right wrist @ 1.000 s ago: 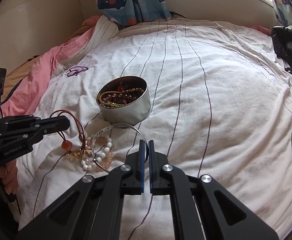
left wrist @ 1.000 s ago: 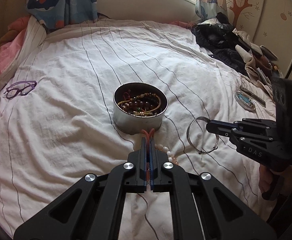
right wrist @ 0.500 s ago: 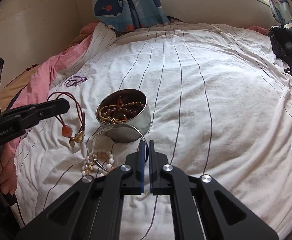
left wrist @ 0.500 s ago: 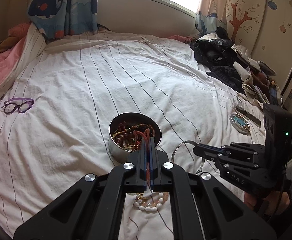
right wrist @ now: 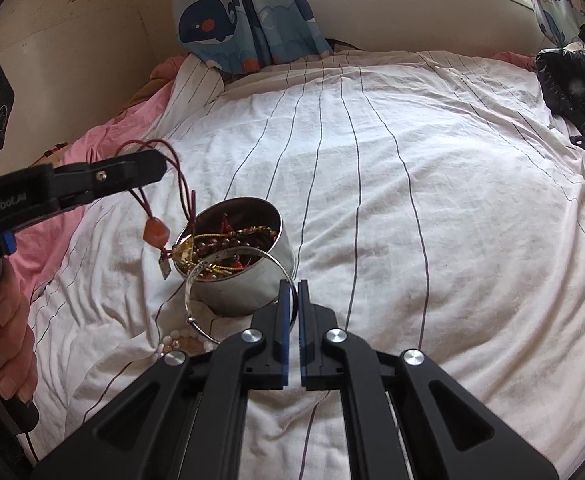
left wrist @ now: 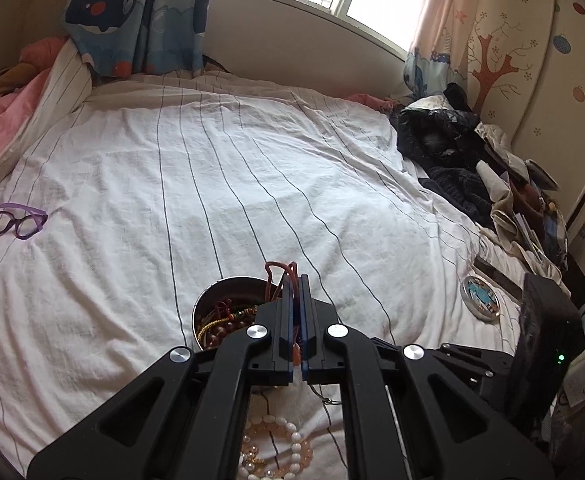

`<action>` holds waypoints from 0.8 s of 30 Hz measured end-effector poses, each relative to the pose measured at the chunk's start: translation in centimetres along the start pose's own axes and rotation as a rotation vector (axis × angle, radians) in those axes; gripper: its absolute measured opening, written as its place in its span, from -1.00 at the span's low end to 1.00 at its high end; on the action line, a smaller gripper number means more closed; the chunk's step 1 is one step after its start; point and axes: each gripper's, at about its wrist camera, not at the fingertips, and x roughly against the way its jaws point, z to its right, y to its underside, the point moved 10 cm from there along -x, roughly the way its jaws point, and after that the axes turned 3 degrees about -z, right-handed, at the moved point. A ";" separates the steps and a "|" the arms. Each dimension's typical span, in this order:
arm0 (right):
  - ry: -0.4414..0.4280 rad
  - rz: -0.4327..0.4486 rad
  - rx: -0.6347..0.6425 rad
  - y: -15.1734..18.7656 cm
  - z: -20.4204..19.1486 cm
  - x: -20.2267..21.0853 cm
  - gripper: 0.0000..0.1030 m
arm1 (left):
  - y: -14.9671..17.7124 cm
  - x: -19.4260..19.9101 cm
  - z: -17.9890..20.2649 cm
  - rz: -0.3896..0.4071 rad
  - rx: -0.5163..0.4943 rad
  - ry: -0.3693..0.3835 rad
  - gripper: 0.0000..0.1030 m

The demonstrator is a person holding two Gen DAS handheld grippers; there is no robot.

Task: Organize jewelry
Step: 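Drop the red cord pendant into the tin with the left tool while the right drops the bangle, then move both tools toward the white pearl bracelet and pink bead bracelet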

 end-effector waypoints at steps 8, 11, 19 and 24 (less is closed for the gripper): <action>0.020 0.000 0.046 -1.7 -1.7 -1.9 -0.92 | 2.6 -1.2 -4.8 -0.106 0.045 -0.184 0.26; 0.034 0.018 0.079 -3.1 -2.8 -2.7 -0.92 | 2.6 0.9 -6.3 -0.065 0.077 -0.200 0.40; 0.051 -0.059 0.128 -3.5 -3.9 -6.7 -0.73 | 5.2 3.7 -7.6 -0.096 0.117 -0.176 0.44; 0.023 -0.028 0.085 -2.7 -3.8 -3.6 -0.55 | 7.2 4.6 -7.4 -0.133 0.061 -0.192 0.48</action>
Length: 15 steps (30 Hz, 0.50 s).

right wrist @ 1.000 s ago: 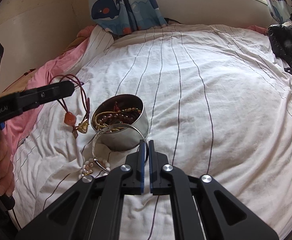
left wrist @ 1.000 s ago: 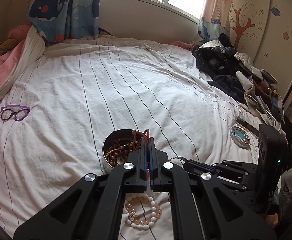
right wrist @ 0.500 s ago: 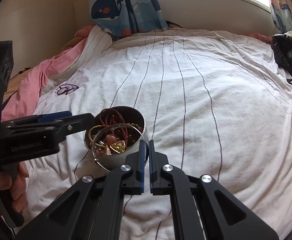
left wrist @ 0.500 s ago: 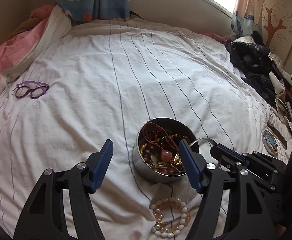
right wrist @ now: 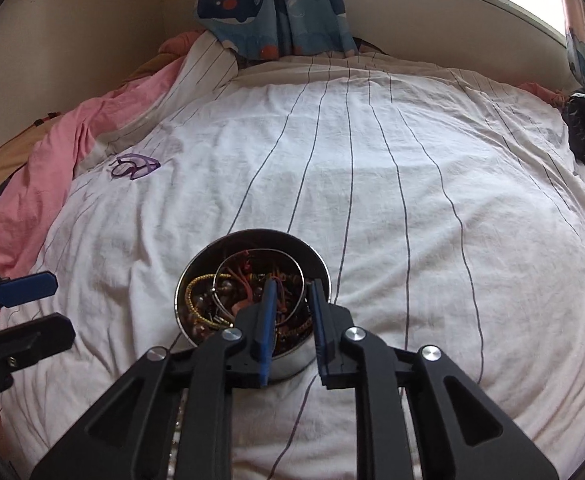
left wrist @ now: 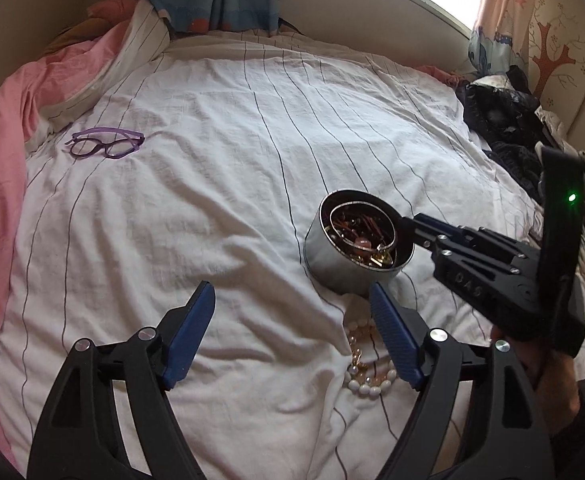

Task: Organize jewelry
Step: 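Move both tools toward the white pearl bracelet and pink bead bracelet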

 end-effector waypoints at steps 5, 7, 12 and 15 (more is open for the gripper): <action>-0.033 -0.073 -0.018 3.6 0.0 1.5 -0.46 | 1.7 -0.2 1.1 -0.044 -0.052 0.008 0.49; -0.040 -0.095 -0.027 4.3 0.1 1.6 -0.46 | 2.3 -0.2 1.5 -0.060 -0.092 -0.004 0.49; -0.059 -0.138 0.014 6.9 -0.7 2.1 -0.34 | 2.9 0.8 0.3 -0.050 -0.074 -0.033 0.54; -0.066 -0.161 0.038 8.1 -1.6 1.7 -0.33 | 3.4 1.3 -0.6 -0.042 -0.051 -0.044 0.54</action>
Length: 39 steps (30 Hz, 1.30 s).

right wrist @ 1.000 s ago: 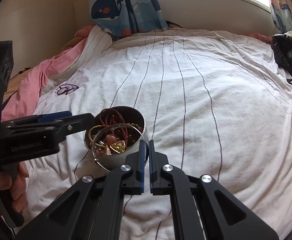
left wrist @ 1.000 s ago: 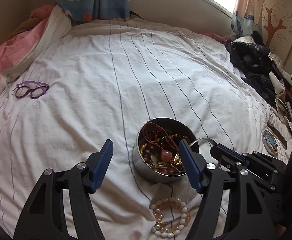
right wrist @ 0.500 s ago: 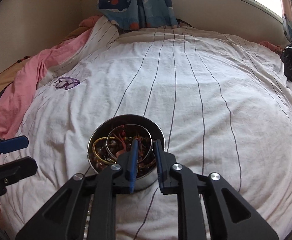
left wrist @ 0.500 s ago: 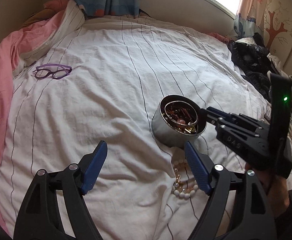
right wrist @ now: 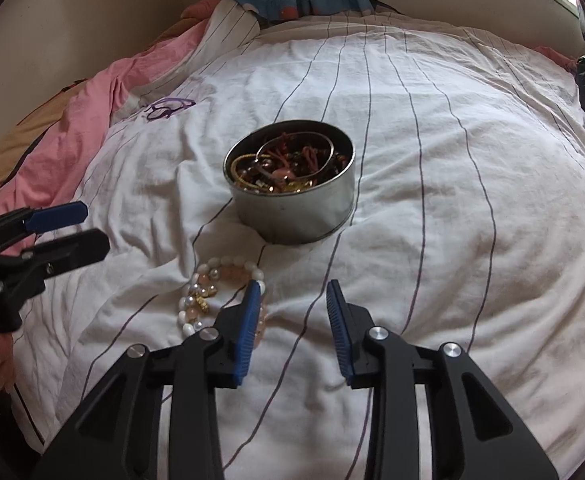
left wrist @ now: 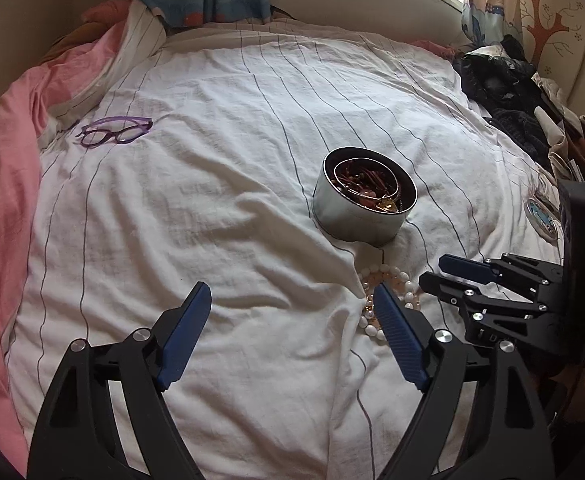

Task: Organize jewelry
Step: 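Move both tools toward the white pearl bracelet and pink bead bracelet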

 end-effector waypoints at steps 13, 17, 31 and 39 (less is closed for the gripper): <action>0.048 -0.017 0.088 1.3 -1.3 -0.8 -0.14 | 0.1 0.7 0.1 0.015 -0.027 0.003 0.54; 0.008 -0.008 0.069 1.0 -1.6 -0.4 -0.07 | 0.0 0.8 0.1 0.017 -0.027 0.001 0.55; 0.062 -0.048 0.131 1.8 -2.4 -1.8 0.09 | 0.1 0.7 0.8 0.021 -0.046 0.012 0.57; 0.441 -0.094 0.188 2.2 5.2 0.5 0.12 | 0.3 0.2 4.4 0.013 -0.151 0.032 0.57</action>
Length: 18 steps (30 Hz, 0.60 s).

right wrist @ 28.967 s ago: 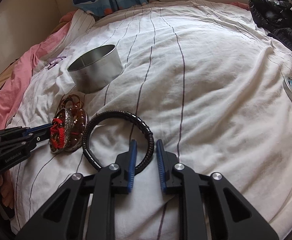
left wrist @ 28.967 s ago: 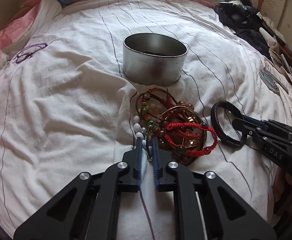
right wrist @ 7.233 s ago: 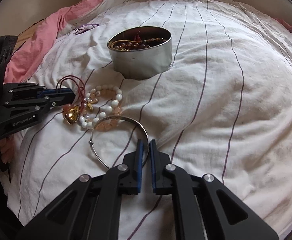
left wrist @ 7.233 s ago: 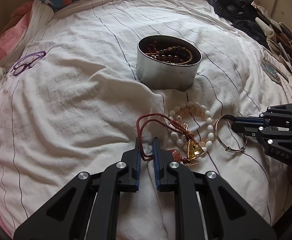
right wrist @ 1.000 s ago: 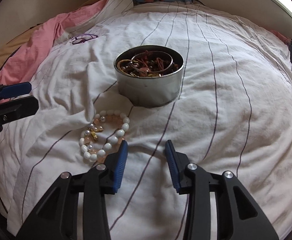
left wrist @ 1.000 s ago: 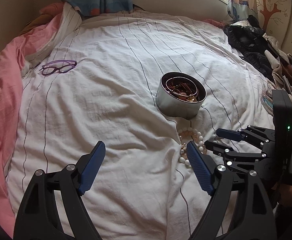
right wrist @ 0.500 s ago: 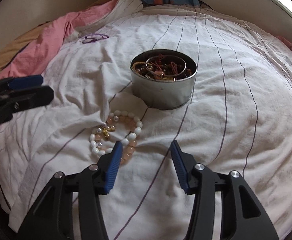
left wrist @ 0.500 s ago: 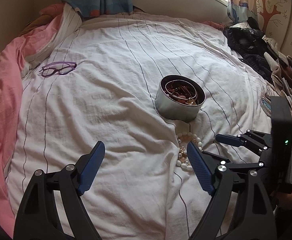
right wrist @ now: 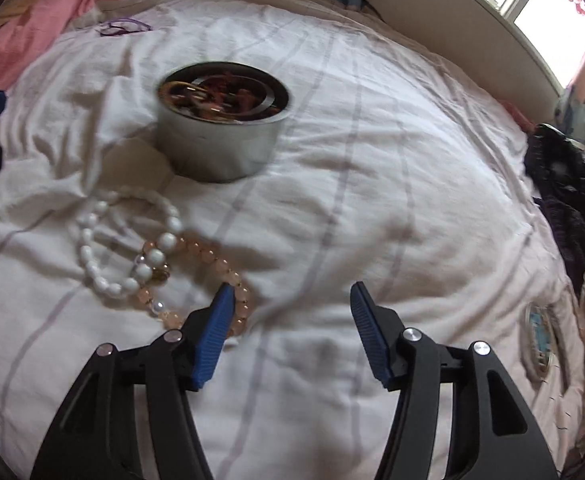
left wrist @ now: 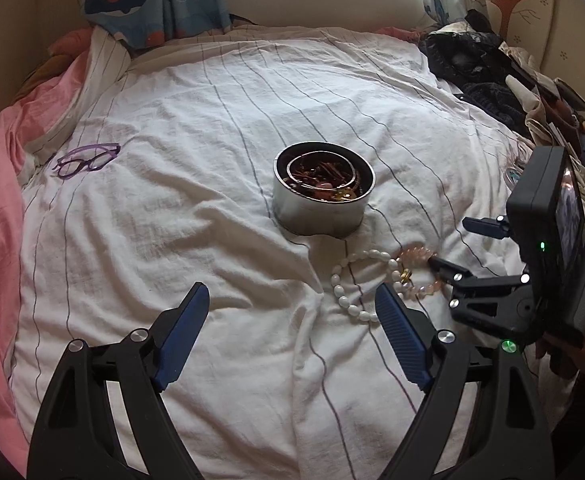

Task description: Organize jewelry

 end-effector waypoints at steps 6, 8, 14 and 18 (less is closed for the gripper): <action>-0.145 -0.025 -0.123 2.2 2.3 -0.4 0.12 | -0.5 -2.0 4.4 -0.002 -0.084 0.052 0.57; -0.180 -0.018 -0.141 2.1 2.3 -0.2 0.12 | -0.7 -2.8 5.3 0.007 -0.103 0.057 0.57; -0.246 -0.004 -0.182 2.0 2.4 0.2 0.15 | -1.5 -4.5 5.2 0.030 0.034 0.175 0.57; -0.276 0.023 -0.191 1.7 2.3 0.7 0.15 | -0.2 -6.9 3.6 -0.041 0.102 0.179 0.56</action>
